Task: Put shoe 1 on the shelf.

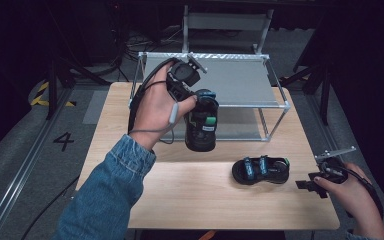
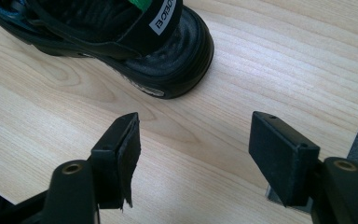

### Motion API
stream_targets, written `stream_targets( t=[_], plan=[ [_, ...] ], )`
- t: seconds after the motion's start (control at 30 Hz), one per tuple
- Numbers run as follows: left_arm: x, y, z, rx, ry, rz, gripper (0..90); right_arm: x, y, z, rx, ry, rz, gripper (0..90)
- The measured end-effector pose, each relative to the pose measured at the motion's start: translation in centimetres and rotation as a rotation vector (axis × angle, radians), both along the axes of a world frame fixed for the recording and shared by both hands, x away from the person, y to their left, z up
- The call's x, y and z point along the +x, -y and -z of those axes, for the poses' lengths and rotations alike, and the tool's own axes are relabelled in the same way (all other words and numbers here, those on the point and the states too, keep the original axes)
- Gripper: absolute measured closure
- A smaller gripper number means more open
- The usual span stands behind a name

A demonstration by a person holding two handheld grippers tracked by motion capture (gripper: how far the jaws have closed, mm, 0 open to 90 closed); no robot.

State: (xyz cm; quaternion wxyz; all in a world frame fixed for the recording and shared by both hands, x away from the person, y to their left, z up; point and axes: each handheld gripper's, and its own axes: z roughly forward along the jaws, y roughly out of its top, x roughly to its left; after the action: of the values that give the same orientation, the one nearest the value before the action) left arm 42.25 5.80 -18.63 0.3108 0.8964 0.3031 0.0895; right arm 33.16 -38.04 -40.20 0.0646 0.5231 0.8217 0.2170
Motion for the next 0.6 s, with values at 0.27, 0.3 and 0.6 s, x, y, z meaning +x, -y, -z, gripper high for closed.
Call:
stream_targets(
  t=[0.27, 0.3, 0.6],
  plan=[
    [2.5, 0.5, -0.2, -0.011, 0.027, -0.045, 71.0, 0.0, 0.6, -0.1, 0.009, 0.007, 0.008, 34.7],
    [2.5, 0.5, -0.2, -0.011, 0.027, -0.045, 70.9, 0.0, 0.6, -0.1, 0.009, 0.007, 0.008, 34.7],
    [5.9, 0.4, 0.3, -0.048, 0.031, -0.095, 70.7, 0.1, 0.3, 0.0, 0.006, 0.007, -0.007, 34.6]
  ],
)
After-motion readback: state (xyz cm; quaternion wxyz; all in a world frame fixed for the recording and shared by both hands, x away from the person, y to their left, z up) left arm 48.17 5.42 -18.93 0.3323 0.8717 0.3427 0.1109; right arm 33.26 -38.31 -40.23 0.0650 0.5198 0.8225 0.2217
